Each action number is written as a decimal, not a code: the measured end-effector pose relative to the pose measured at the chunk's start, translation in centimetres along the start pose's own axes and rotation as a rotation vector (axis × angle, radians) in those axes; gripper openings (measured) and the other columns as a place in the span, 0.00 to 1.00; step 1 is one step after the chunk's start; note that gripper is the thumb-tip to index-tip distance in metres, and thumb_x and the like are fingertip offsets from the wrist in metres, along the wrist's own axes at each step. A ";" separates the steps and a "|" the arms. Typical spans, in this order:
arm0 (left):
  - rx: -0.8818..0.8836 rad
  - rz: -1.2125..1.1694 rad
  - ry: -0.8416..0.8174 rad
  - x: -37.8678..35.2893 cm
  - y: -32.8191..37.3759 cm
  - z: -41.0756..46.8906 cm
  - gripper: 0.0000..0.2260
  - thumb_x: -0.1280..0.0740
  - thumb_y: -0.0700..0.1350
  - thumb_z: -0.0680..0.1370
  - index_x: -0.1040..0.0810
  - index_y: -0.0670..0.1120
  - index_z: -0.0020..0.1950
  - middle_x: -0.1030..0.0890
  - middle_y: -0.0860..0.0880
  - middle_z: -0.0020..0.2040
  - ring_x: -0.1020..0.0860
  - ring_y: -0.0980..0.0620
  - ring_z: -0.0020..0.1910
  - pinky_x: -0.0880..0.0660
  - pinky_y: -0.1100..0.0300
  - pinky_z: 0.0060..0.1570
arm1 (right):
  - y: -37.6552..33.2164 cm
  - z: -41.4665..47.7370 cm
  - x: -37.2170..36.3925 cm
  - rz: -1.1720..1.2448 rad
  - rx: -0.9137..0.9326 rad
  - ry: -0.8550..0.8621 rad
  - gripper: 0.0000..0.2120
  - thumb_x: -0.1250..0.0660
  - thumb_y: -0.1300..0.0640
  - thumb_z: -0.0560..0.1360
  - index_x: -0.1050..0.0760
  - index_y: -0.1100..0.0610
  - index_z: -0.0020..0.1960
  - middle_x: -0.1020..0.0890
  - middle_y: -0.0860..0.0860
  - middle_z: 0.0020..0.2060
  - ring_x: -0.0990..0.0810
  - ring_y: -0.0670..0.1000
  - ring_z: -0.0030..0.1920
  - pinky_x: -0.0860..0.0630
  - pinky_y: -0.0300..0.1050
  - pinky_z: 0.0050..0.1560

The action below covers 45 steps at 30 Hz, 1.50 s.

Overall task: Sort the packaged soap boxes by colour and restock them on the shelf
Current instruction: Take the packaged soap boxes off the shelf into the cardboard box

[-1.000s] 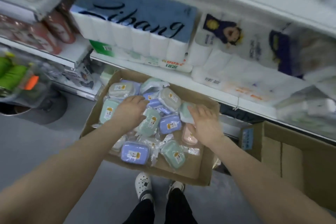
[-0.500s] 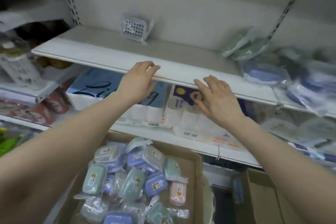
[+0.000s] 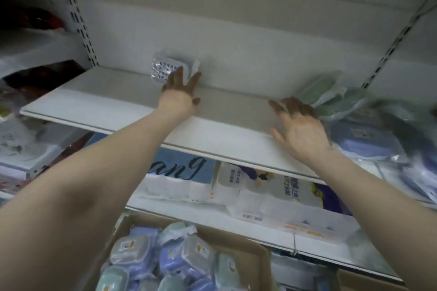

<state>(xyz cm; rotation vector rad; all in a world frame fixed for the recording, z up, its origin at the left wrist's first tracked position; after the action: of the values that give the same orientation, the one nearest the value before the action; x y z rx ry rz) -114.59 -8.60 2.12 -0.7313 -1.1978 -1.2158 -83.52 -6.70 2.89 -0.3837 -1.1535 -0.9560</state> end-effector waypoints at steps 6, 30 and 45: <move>0.020 0.049 -0.046 -0.3 -2.5 6.5 0.38 0.35 0.59 0.77 0.56 0.61 0.78 0.62 0.52 0.79 0.58 0.32 0.76 0.49 0.31 0.69 | 0.0 1.8 -2.4 -0.002 -0.184 -0.022 0.32 0.46 0.41 0.73 0.31 0.54 0.73 0.26 0.61 0.66 0.29 0.64 0.68 0.32 0.60 0.66; -0.048 -0.723 0.328 2.9 9.1 -0.5 0.17 0.34 0.49 0.77 0.28 0.53 0.66 0.22 0.48 0.57 0.23 0.48 0.54 0.29 0.58 0.52 | 8.6 5.2 -0.6 0.101 -0.437 -0.090 0.20 0.33 0.62 0.74 0.28 0.53 0.65 0.36 0.62 0.65 0.29 0.68 0.58 0.24 0.58 0.55; 0.240 -0.358 0.227 1.3 4.9 -6.6 0.22 0.42 0.42 0.75 0.28 0.45 0.69 0.26 0.41 0.65 0.31 0.39 0.64 0.36 0.52 0.64 | 6.6 1.1 0.3 0.341 -0.281 -0.083 0.26 0.44 0.28 0.74 0.26 0.51 0.44 0.24 0.53 0.42 0.25 0.56 0.47 0.28 0.47 0.45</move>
<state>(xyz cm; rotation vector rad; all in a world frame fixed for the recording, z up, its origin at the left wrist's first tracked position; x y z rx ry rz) -108.08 -13.86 2.41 -0.1972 -1.2885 -1.3742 -78.92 -2.28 4.90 -0.8262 -0.9876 -0.8060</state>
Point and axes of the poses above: each hand's wrist, its own z-axis towards the middle knuckle, its own x-axis out of the back of the hand, y = z × x, the point moved 3 cm from there along z, towards the middle knuckle
